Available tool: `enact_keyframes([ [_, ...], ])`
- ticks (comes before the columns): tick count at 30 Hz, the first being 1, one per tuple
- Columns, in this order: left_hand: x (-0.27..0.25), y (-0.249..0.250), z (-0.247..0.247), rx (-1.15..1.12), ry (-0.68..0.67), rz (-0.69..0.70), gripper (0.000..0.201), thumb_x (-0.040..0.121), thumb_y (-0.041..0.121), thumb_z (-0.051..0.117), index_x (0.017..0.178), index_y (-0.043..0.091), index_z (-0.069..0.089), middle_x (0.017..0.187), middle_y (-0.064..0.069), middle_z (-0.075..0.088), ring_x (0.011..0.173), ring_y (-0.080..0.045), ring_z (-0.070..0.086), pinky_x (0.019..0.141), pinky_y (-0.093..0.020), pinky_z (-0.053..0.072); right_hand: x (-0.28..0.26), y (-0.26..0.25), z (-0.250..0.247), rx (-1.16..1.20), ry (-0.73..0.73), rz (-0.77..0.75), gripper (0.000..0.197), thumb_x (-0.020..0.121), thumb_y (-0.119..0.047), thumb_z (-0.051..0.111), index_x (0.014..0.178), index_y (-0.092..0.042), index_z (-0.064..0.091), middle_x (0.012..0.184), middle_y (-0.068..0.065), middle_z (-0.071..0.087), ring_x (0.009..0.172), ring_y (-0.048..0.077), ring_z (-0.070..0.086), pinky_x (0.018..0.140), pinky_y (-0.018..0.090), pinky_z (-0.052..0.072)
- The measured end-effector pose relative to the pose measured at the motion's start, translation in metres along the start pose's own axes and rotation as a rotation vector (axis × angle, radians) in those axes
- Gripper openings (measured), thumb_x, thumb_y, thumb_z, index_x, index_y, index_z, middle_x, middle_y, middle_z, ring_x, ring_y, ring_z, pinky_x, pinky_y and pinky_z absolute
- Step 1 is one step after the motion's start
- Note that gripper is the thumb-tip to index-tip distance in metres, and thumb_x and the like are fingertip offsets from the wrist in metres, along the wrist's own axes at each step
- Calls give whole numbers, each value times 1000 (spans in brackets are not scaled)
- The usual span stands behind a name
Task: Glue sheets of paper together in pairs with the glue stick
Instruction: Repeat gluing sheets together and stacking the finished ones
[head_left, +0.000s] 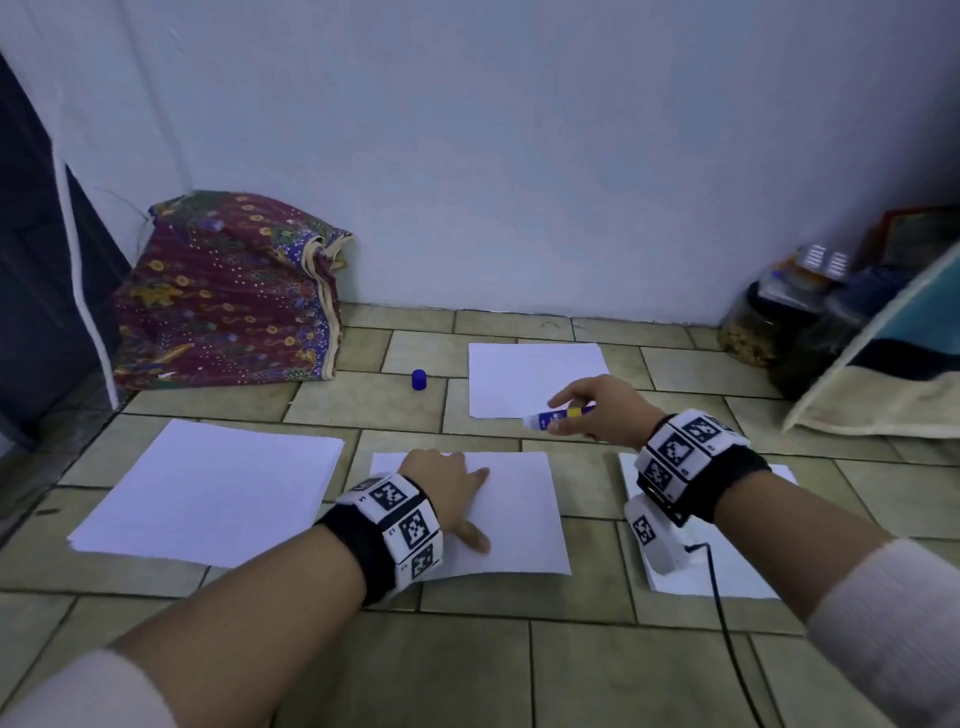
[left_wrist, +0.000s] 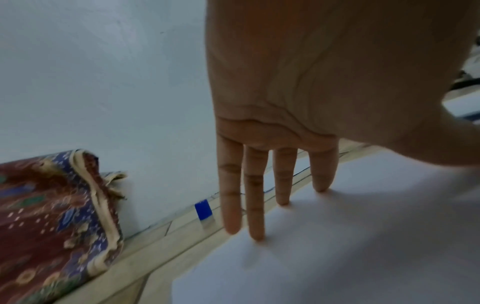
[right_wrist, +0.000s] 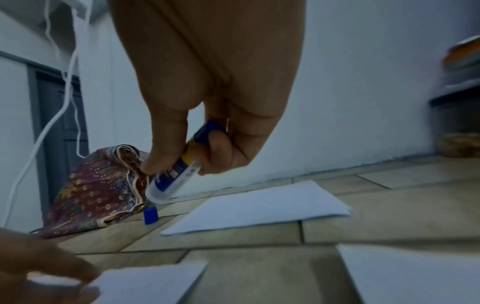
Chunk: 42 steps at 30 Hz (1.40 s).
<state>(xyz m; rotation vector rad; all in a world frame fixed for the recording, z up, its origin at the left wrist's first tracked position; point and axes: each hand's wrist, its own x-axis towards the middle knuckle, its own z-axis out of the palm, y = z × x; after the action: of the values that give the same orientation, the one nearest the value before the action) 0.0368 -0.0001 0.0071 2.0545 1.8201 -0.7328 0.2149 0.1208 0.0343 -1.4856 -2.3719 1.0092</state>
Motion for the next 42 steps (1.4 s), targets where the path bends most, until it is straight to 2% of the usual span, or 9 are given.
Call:
enact_keyframes([
  [4,2,4,-5,-23,22,-34,84,83,75,40,145,18,32,132,-11,44,116,-29,49,79,-33,36,-4,15,7,130,124,51,28,67,-21,85,85,-12,66,79,-2,56,73,13,53,66,21,43],
  [7,3,8,-10,-95,104,-60,71,88,66,47,132,11,44,130,-9,44,115,-26,49,82,-34,39,-1,19,17,227,147,93,24,69,-12,83,88,-5,69,77,1,60,70,13,53,64,20,43],
  [12,22,10,-8,-252,233,-27,87,83,58,62,145,10,24,149,-3,28,128,-24,38,94,-39,45,4,13,30,368,166,30,15,84,-3,67,97,-7,62,82,7,67,64,19,63,56,17,51],
  [16,35,10,-6,-179,178,-27,87,80,62,61,144,15,26,148,0,33,128,-25,33,91,-40,45,10,5,40,333,188,-25,13,86,-2,64,95,-10,60,94,12,67,84,27,69,78,33,58],
  [19,37,10,-4,-150,160,-49,88,79,63,61,144,16,26,149,1,33,128,-24,32,90,-40,45,15,-1,49,273,157,-71,14,86,-2,63,97,-10,61,92,7,65,85,25,67,84,38,56],
  [23,39,8,-3,-135,148,-48,92,80,65,59,148,17,20,152,3,27,130,-25,30,92,-41,43,20,-7,55,132,153,-116,17,86,-1,62,102,-5,62,94,9,66,81,19,61,83,32,54],
  [28,40,7,-1,-119,143,-57,97,79,68,57,150,18,16,154,4,24,131,-24,30,93,-41,41,25,-10,51,-19,80,-168,16,88,-2,60,103,-5,60,100,11,67,85,23,63,75,23,46],
  [35,39,7,-1,-124,147,-67,96,79,69,57,150,18,19,155,3,23,133,-24,30,96,-42,41,18,-5,42,-138,-33,-164,15,90,-7,60,105,-9,57,101,12,66,93,26,64,84,32,51],
  [42,38,6,1,-136,156,-46,97,80,70,54,151,17,15,157,4,18,134,-25,26,97,-44,40,-13,15,33,-120,-74,-210,18,88,0,57,105,-6,58,88,-1,64,77,10,58,64,4,39],
])
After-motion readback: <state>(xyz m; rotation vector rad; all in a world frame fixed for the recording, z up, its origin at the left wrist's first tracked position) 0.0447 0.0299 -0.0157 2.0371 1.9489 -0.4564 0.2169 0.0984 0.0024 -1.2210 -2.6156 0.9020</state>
